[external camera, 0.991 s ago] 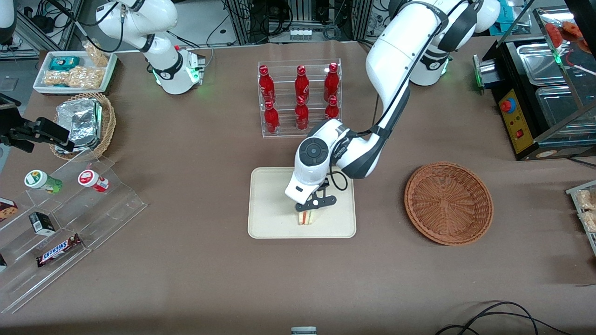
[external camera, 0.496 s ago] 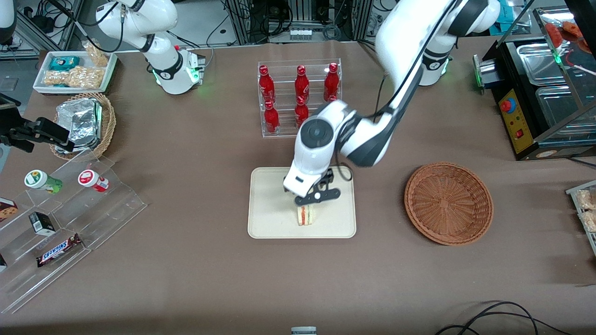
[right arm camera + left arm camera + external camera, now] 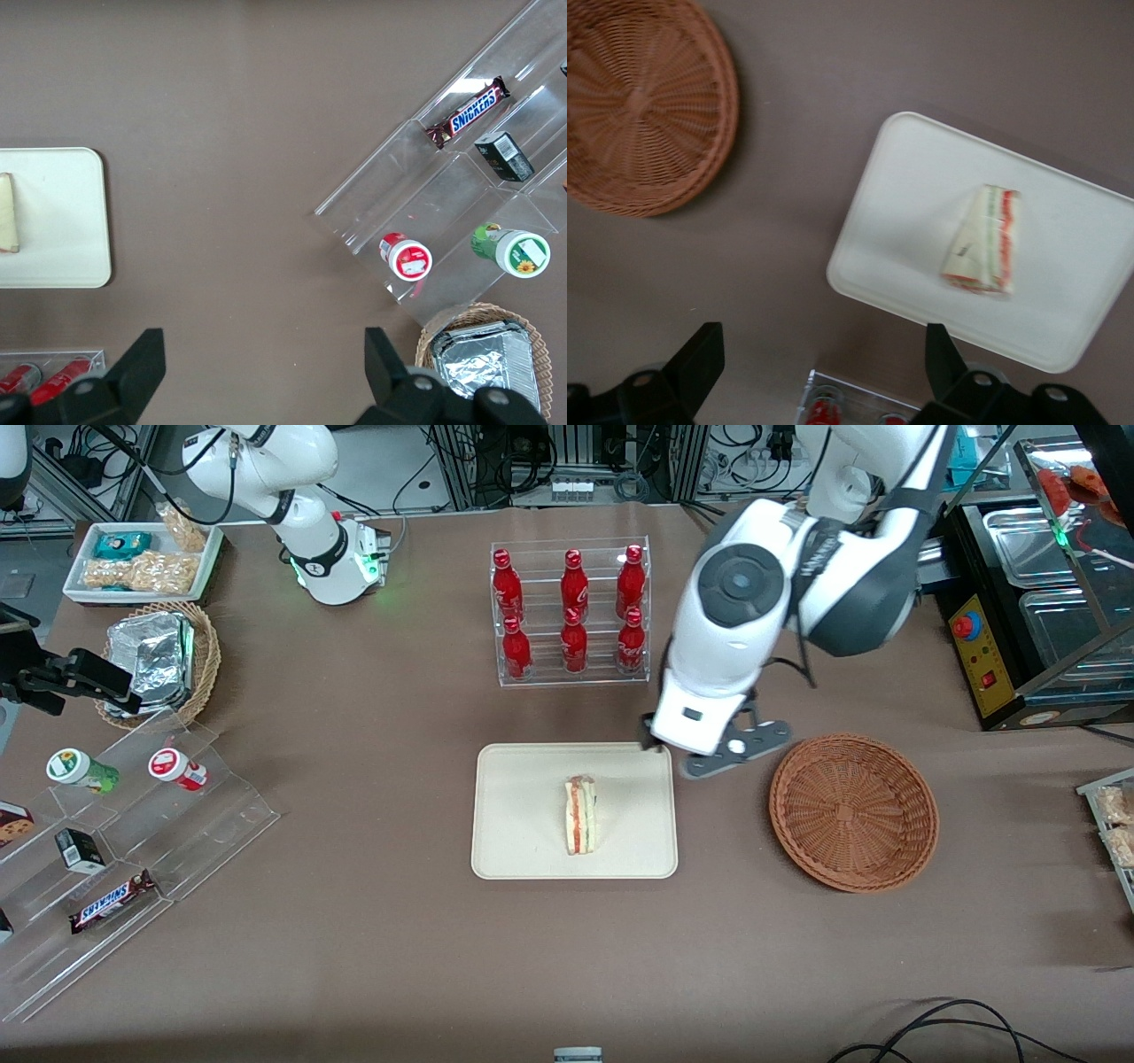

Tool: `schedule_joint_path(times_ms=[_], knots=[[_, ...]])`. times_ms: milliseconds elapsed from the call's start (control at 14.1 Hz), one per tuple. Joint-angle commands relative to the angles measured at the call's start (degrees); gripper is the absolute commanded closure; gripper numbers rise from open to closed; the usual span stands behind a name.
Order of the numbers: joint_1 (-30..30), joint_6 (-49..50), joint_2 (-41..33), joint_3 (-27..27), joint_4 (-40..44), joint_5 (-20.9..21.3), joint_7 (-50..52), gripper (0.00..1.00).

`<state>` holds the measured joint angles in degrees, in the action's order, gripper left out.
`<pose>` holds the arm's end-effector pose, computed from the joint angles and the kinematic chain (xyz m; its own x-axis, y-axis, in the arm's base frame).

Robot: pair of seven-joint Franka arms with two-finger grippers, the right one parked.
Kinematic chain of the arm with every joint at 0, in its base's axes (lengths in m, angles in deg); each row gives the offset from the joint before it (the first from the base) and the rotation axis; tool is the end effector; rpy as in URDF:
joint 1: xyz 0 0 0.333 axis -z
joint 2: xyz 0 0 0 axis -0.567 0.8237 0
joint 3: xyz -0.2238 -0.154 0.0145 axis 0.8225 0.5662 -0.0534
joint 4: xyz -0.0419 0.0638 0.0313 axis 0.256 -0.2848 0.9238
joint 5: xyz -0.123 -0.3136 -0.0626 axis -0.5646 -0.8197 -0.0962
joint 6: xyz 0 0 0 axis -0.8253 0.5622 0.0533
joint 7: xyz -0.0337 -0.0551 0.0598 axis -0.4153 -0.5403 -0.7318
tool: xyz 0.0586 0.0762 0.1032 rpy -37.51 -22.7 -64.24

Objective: Place sandwich from basket to tray
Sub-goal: 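Raise the open left gripper off the sandwich and move it back over the basket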

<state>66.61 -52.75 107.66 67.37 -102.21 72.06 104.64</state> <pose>0.5010 -0.3081 0.4302 0.9270 0.3720 -0.0488 0.3665 -0.9256 -0.0941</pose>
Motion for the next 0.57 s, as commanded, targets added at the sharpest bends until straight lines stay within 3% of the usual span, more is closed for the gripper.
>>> schedule_joint_path(times_ms=[0,142,496], knots=[[0.4,2.6,-2.3,-4.1,-3.8,0.3,-0.9,0.00],[-0.3,2.7,-3.1,-6.5,-5.5,0.2,-1.5,0.00],[-7.4,3.2,-10.0,-6.8,-13.2,0.4,-14.7,0.00]])
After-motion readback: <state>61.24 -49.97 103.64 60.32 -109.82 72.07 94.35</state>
